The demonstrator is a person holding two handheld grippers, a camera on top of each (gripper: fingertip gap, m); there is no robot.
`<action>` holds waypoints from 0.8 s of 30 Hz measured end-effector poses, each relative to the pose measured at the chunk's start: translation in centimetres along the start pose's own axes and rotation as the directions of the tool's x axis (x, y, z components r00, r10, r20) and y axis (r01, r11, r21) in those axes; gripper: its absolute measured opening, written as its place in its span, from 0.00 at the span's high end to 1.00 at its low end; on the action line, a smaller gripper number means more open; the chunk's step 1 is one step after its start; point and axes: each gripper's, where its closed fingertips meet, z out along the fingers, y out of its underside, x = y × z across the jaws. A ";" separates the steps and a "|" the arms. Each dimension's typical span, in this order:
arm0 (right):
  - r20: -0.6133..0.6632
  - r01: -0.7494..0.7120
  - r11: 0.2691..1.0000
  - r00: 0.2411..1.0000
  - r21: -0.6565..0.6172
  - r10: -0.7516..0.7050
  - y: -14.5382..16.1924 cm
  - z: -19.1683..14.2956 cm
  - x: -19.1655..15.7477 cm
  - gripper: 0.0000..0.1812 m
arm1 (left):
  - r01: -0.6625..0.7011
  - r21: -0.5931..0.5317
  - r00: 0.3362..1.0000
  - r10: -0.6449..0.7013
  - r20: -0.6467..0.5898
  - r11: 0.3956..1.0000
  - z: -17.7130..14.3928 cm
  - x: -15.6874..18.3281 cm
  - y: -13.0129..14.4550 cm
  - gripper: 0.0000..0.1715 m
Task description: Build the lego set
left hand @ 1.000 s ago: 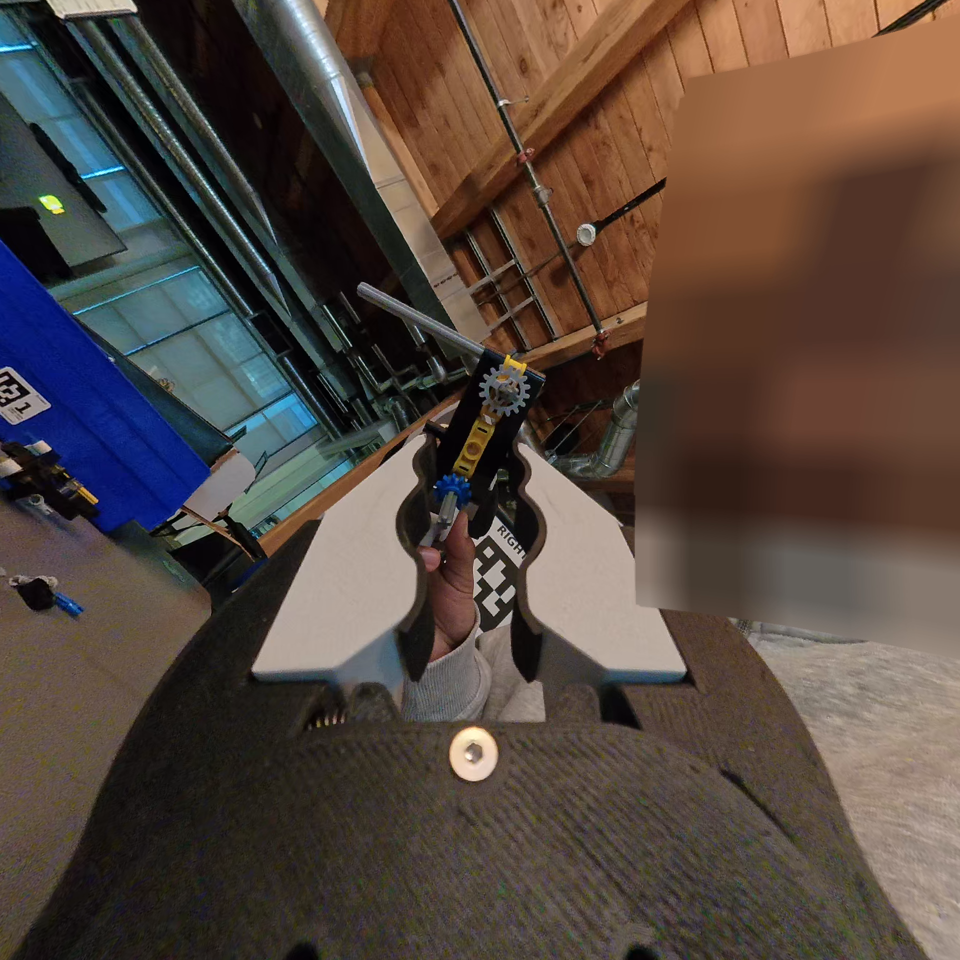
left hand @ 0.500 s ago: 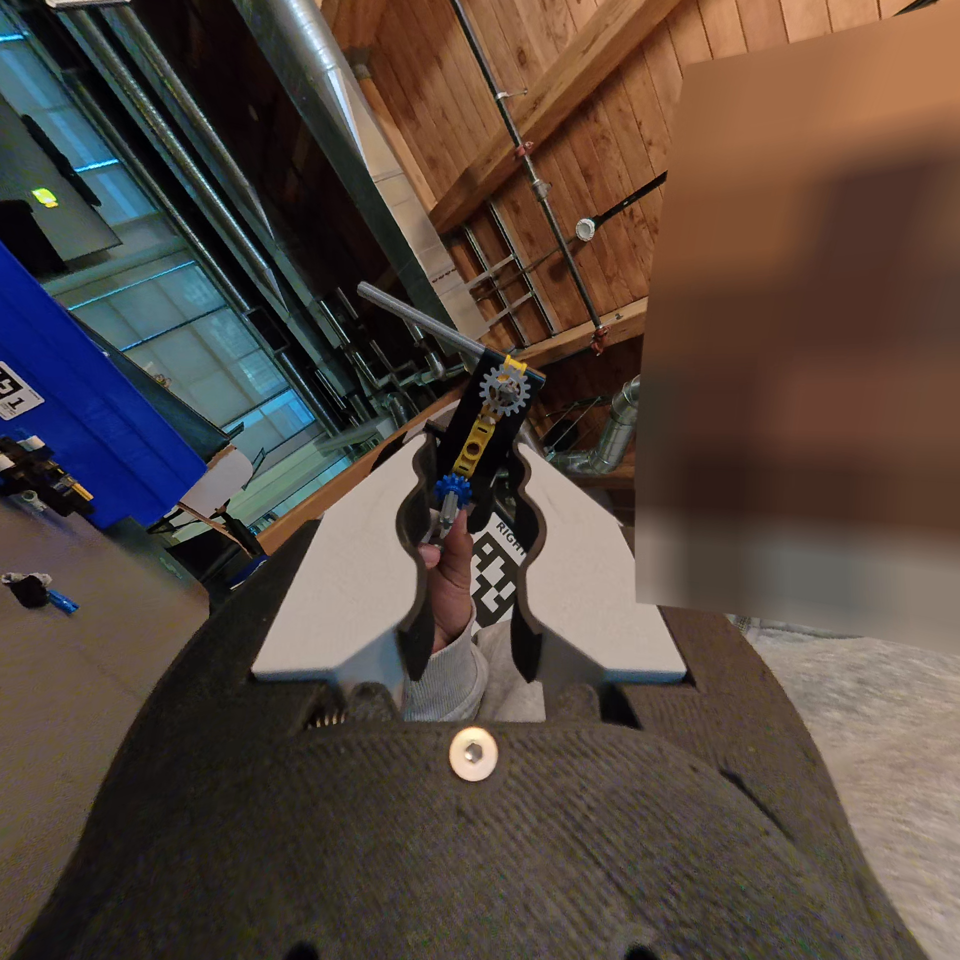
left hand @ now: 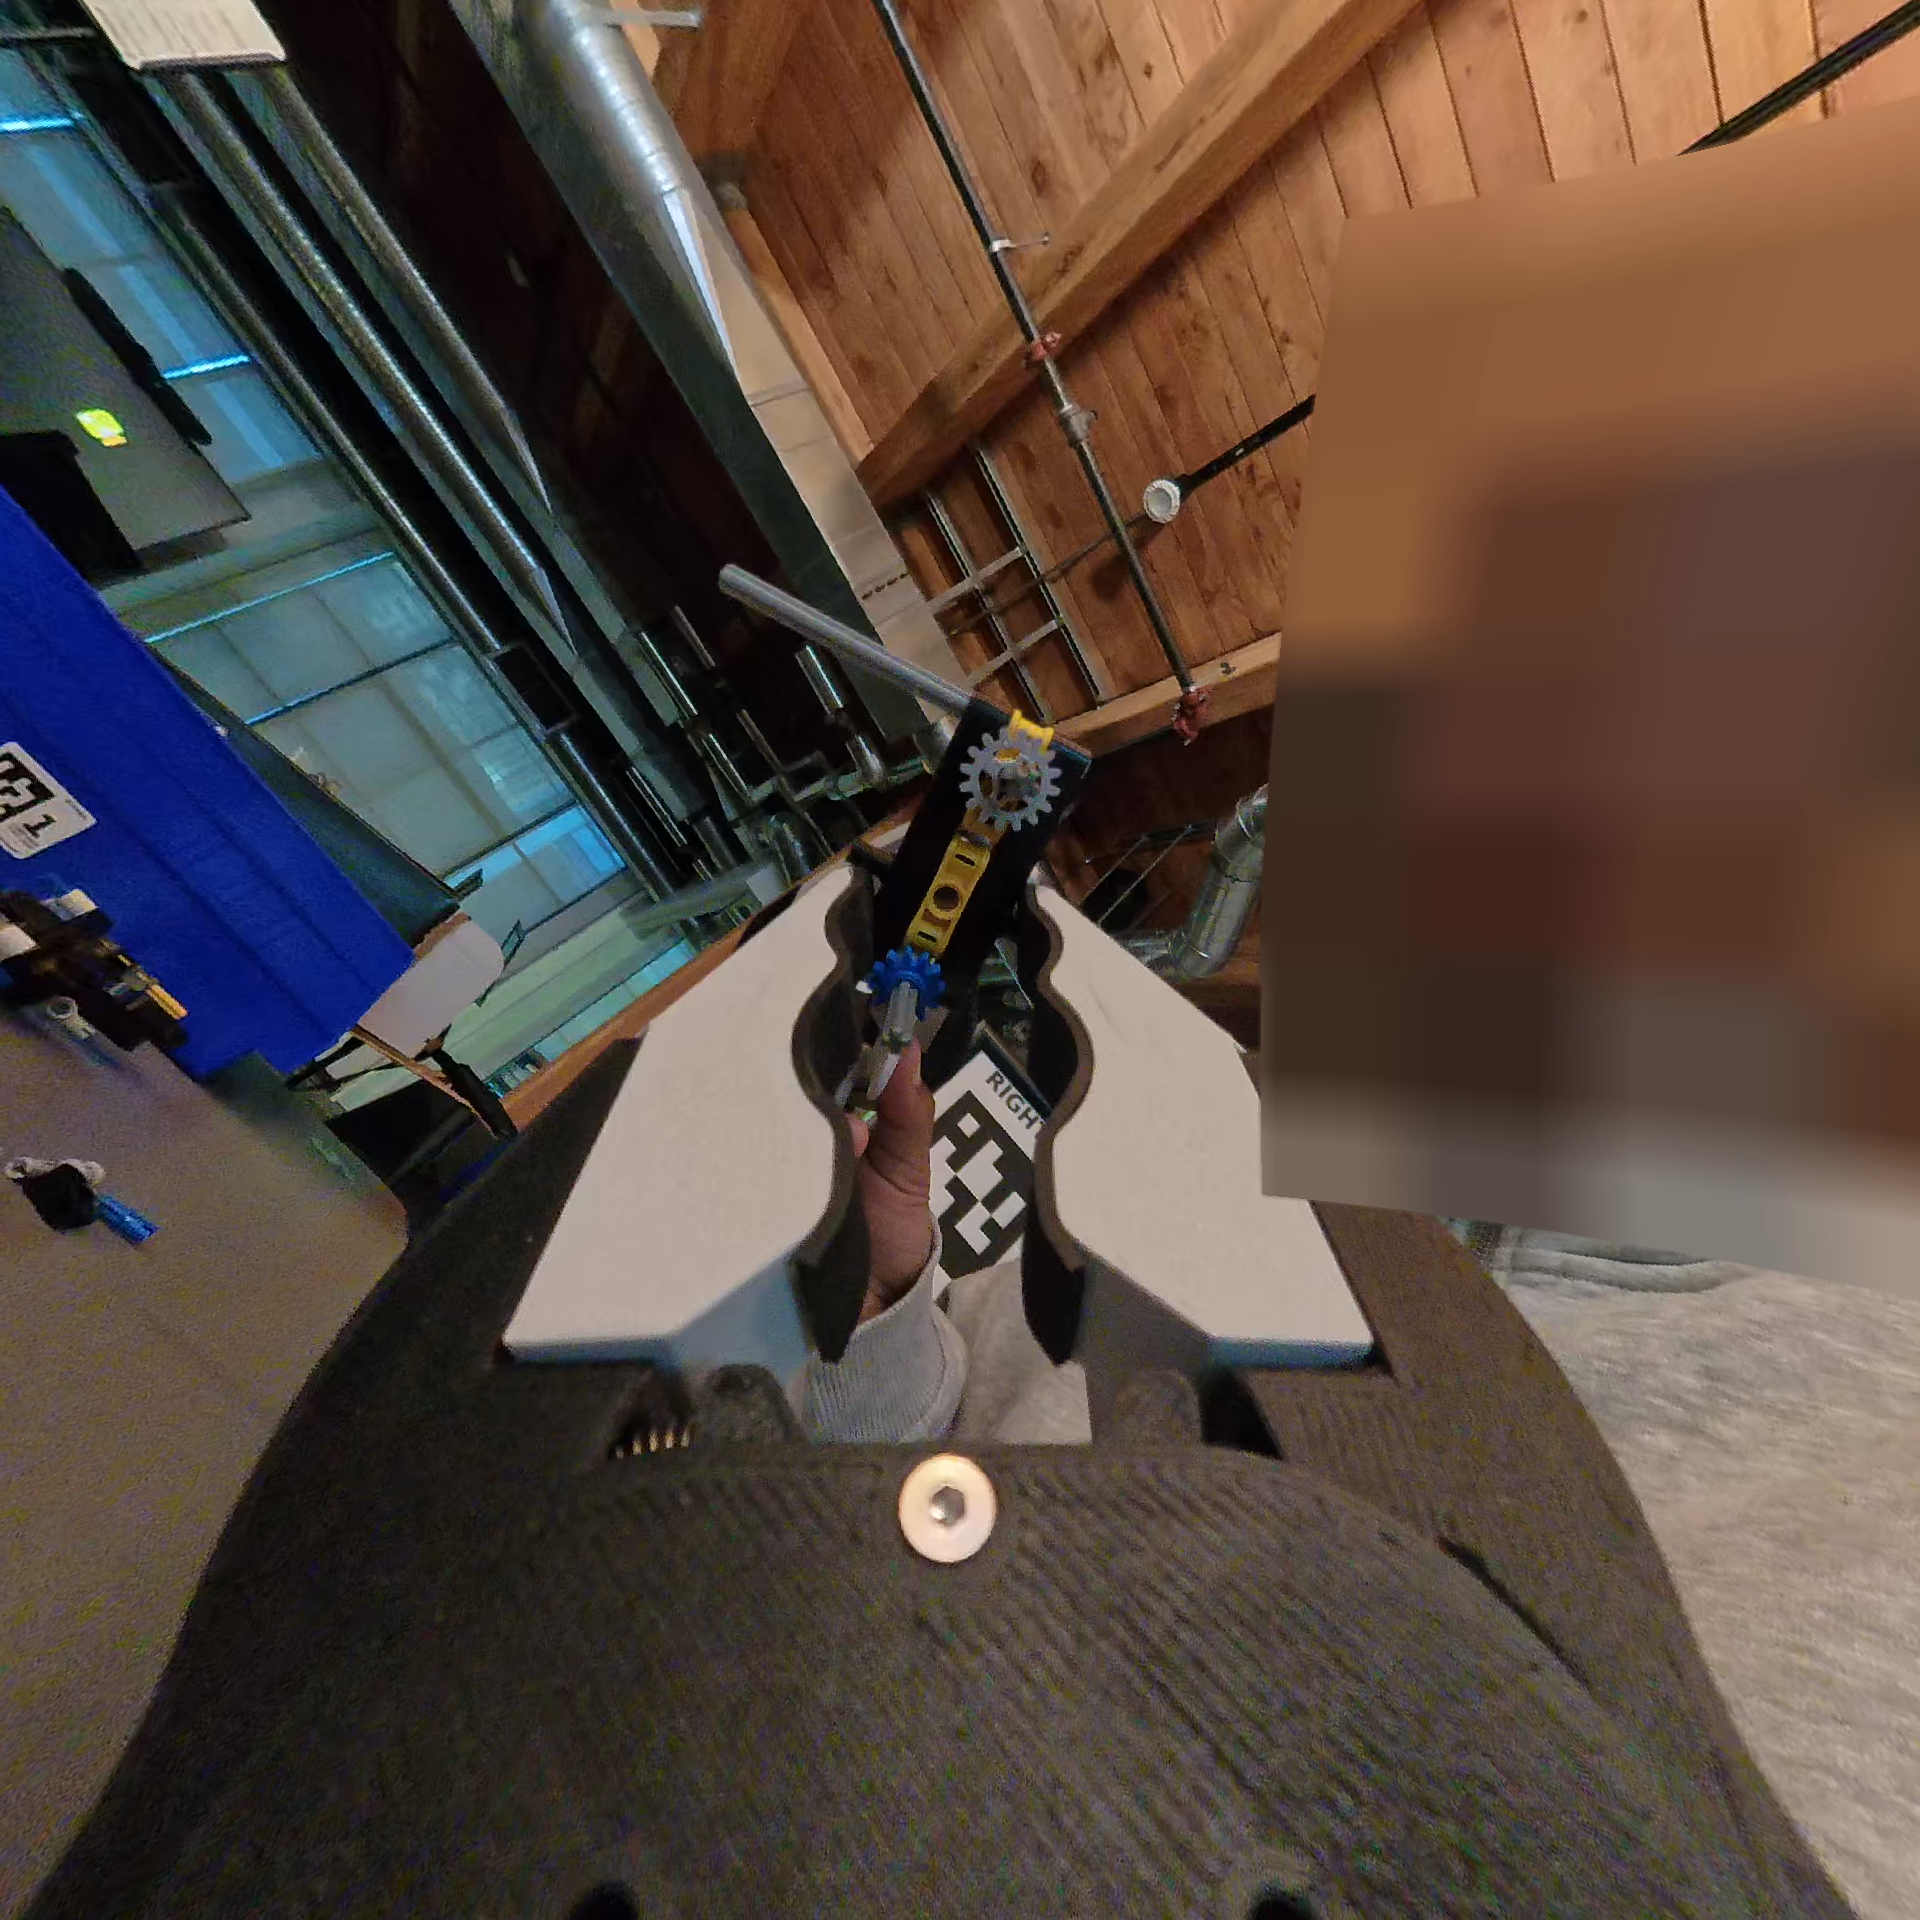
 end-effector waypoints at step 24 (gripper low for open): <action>0.117 -0.180 0.983 0.978 0.039 0.174 0.3 -0.8 -0.1 0.99 | -0.134 -0.046 0.990 0.136 0.033 0.990 0.3 0.5 0.3 0.86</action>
